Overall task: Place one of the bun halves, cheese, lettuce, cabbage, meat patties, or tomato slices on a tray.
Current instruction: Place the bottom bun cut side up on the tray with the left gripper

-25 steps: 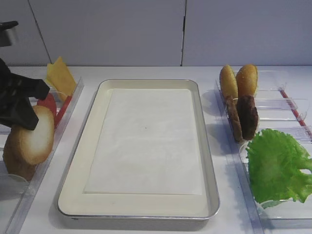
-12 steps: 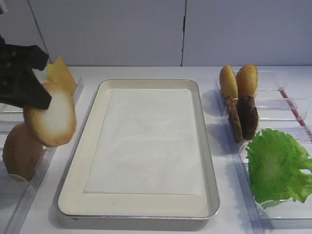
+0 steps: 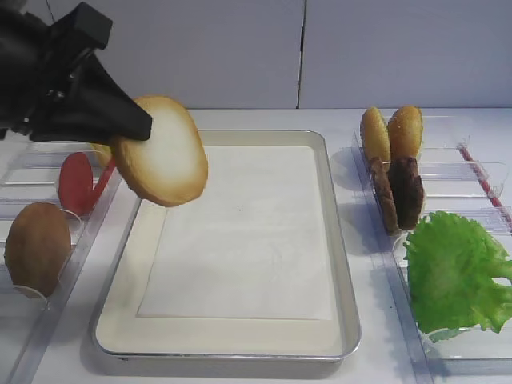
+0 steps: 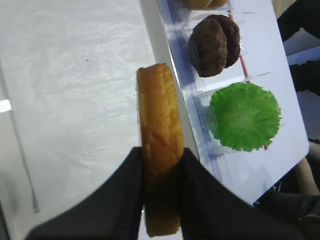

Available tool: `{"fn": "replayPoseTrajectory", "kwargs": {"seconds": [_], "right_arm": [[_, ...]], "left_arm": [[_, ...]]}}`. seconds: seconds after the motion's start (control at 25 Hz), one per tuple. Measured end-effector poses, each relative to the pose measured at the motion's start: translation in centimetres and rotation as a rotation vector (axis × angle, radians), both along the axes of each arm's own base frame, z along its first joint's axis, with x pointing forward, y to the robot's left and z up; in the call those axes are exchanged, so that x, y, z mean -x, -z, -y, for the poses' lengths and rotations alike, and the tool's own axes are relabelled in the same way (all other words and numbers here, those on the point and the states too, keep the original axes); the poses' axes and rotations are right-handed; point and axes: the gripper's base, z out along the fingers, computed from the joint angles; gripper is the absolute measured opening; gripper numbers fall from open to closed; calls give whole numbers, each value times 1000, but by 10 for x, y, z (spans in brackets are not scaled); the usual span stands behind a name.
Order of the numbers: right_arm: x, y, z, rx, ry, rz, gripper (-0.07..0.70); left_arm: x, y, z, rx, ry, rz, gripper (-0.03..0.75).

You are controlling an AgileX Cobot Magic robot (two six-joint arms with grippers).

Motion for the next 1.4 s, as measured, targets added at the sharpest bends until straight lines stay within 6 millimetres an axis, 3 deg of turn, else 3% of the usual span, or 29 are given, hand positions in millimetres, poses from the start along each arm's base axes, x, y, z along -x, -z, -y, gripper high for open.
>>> {"fn": "replayPoseTrajectory", "kwargs": {"seconds": [0.24, 0.52, 0.88, 1.12, 1.4], "right_arm": [[0, 0, 0, 0, 0, 0, 692], [0, 0, 0, 0, 0, 0, 692], [0, 0, 0, 0, 0, 0, 692], [0, 0, 0, 0, 0, 0, 692], [0, 0, 0, 1, 0, 0, 692]], "left_arm": [[-9, 18, 25, 24, 76, -65, 147], [-13, 54, 50, 96, 66, -122, 147], [-9, 88, 54, 245, -23, -137, 147], [-17, 113, 60, 236, -17, -218, 147], [-23, 129, 62, 204, 21, -215, 147]]}}
